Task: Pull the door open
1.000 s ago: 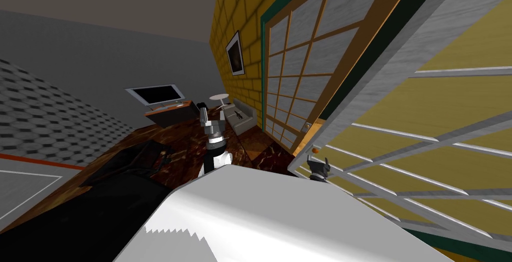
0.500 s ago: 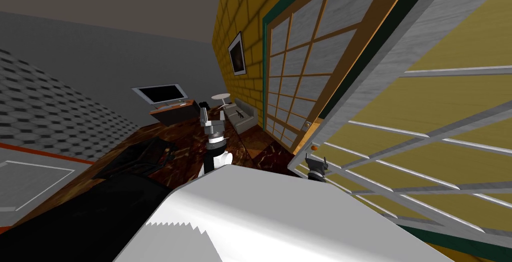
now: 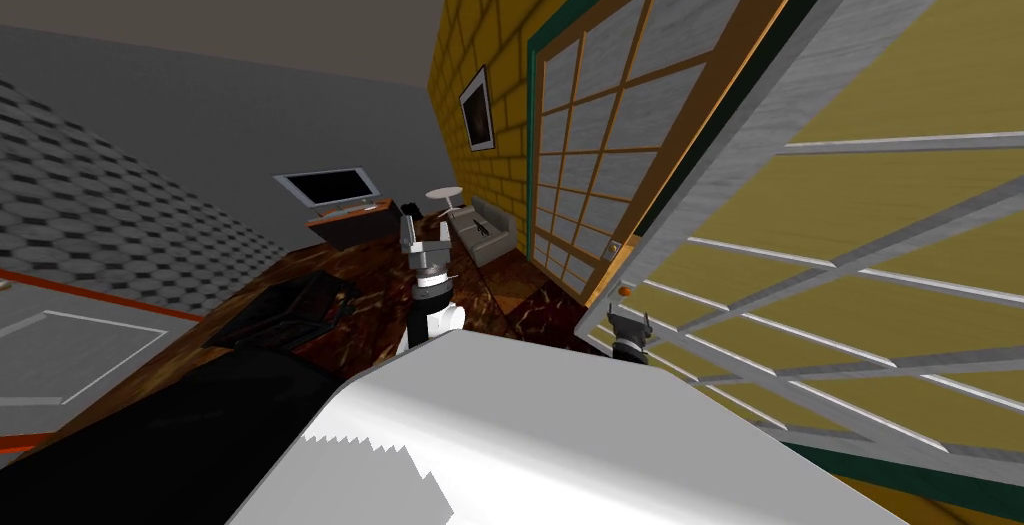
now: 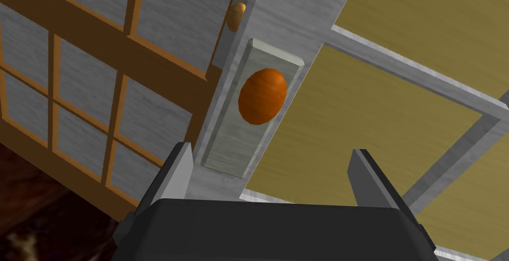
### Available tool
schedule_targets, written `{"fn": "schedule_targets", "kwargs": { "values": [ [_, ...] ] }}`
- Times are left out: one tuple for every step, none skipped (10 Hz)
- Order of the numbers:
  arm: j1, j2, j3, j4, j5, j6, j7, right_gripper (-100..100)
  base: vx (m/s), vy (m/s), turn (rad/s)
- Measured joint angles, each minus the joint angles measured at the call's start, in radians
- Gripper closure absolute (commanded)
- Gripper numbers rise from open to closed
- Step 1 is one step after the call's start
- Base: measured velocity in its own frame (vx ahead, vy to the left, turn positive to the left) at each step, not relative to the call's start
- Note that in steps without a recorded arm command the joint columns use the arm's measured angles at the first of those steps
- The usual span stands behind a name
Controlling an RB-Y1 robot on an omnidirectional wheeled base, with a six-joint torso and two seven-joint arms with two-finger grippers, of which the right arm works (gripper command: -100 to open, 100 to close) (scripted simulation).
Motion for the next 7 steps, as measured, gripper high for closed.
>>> {"fn": "schedule_targets", "kwargs": {
  "values": [
    [-0.004,0.000,0.008,-0.002,-0.014,0.002,-0.029,-100,-0.082,0.002,0.035],
    [-0.009,0.000,0.017,0.000,-0.029,0.003,-0.058,-100,-0.100,-0.013,0.034],
    [-0.011,0.001,0.025,-0.005,-0.044,0.007,-0.087,-100,-0.097,-0.014,0.034],
    [-0.015,0.002,0.033,-0.007,-0.057,0.010,-0.114,-100,-0.082,-0.008,0.031],
    [-0.018,0.002,0.040,-0.010,-0.070,0.013,-0.141,-100,-0.076,0.004,0.031],
    [-0.023,0.002,0.047,-0.005,-0.081,0.013,-0.168,-100,-0.069,0.008,0.020],
    [-0.029,0.003,0.053,-0.001,-0.091,0.012,-0.192,-100,-0.061,0.000,0.018]
  ]
}}
